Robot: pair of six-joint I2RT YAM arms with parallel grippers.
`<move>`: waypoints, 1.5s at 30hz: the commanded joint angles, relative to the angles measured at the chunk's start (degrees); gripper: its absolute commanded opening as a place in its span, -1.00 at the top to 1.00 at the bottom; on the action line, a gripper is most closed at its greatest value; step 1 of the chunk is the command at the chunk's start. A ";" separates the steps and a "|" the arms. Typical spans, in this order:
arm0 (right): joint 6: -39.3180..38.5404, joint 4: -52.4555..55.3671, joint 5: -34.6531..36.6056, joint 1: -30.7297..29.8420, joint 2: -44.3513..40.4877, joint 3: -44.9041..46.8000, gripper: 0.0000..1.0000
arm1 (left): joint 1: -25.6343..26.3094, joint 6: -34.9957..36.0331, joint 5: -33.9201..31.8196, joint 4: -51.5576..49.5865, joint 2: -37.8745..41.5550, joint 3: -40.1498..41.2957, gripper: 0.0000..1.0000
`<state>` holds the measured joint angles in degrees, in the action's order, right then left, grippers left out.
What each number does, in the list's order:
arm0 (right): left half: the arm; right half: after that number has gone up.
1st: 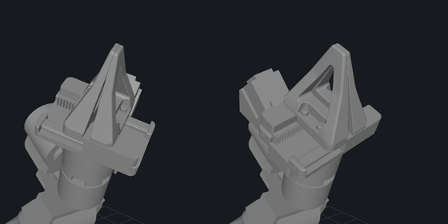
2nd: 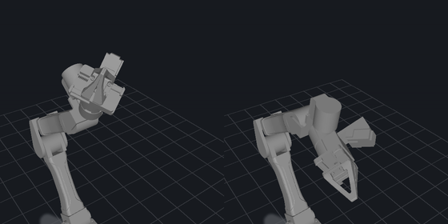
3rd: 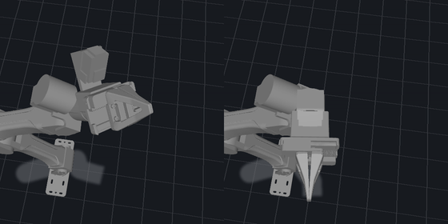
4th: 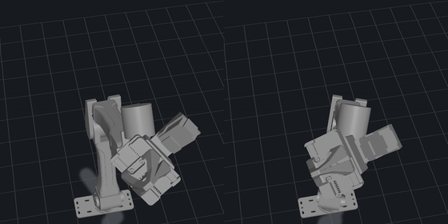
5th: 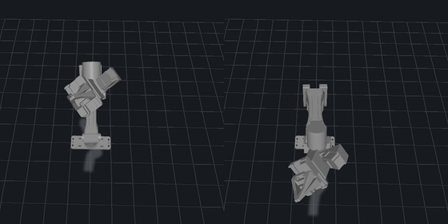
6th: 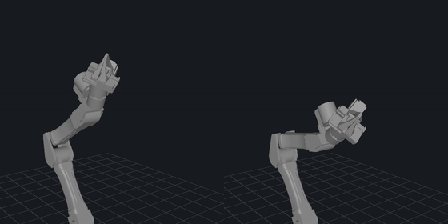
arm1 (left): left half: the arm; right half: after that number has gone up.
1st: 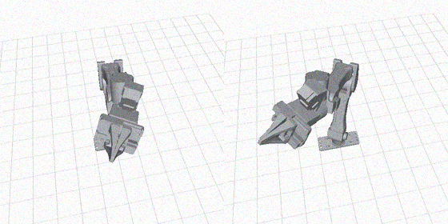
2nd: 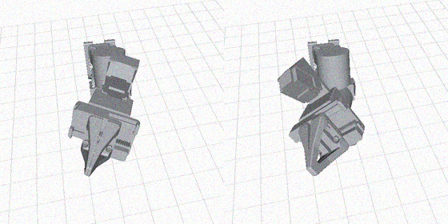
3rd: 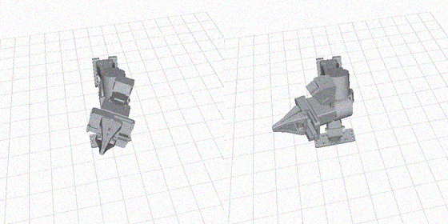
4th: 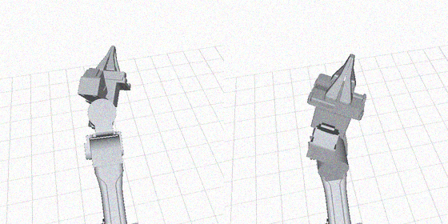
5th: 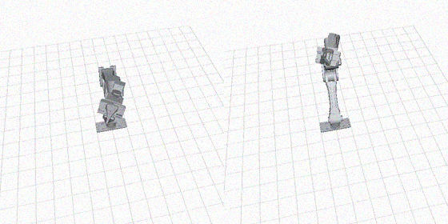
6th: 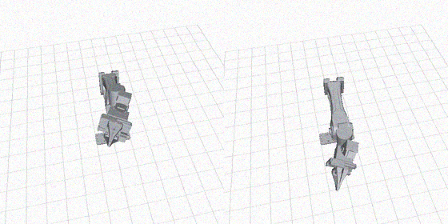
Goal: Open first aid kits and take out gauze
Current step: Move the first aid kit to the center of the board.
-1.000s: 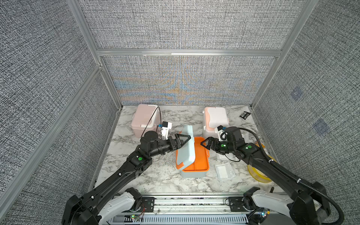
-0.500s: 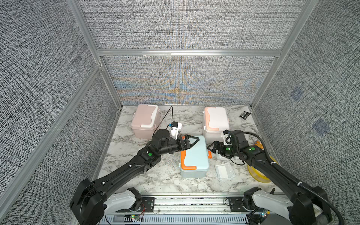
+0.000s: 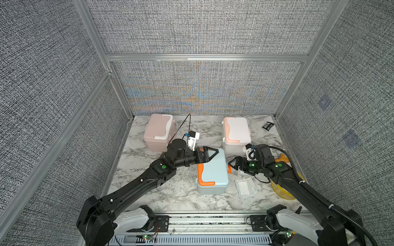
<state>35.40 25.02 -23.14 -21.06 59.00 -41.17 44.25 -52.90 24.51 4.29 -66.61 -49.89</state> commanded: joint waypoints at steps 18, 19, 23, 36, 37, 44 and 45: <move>2.44 4.99 10.50 -17.25 9.31 -3.94 -0.88 | 0.07 9.64 -9.19 -10.61 8.08 5.24 -1.00; 2.72 4.74 10.72 -18.06 10.18 -4.47 -0.88 | 0.06 9.78 -9.38 -10.94 8.49 5.50 -0.99; 3.09 5.02 11.57 -21.22 13.54 -7.95 -0.88 | 0.08 10.53 -10.91 -12.64 10.20 6.00 -0.99; 2.91 12.85 22.11 -21.29 0.77 -9.81 -0.98 | 0.45 11.40 -7.51 -14.80 5.39 0.86 -1.00; 2.53 12.89 22.43 -20.57 -0.53 -9.35 -0.98 | 0.68 11.57 -7.31 -14.84 4.56 0.09 -1.00; 2.00 3.70 13.37 -9.44 -10.29 0.79 -0.98 | 4.01 13.41 -8.03 -15.74 -2.03 -5.52 -0.99; 2.45 1.44 11.68 -7.91 -11.17 2.52 -0.98 | 4.58 13.59 -8.31 -15.96 -3.09 -6.23 -1.00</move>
<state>37.60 32.23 -6.28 -31.70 49.47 -41.15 47.92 -41.15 16.47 -10.90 -67.83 -54.52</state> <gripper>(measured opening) 0.990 0.997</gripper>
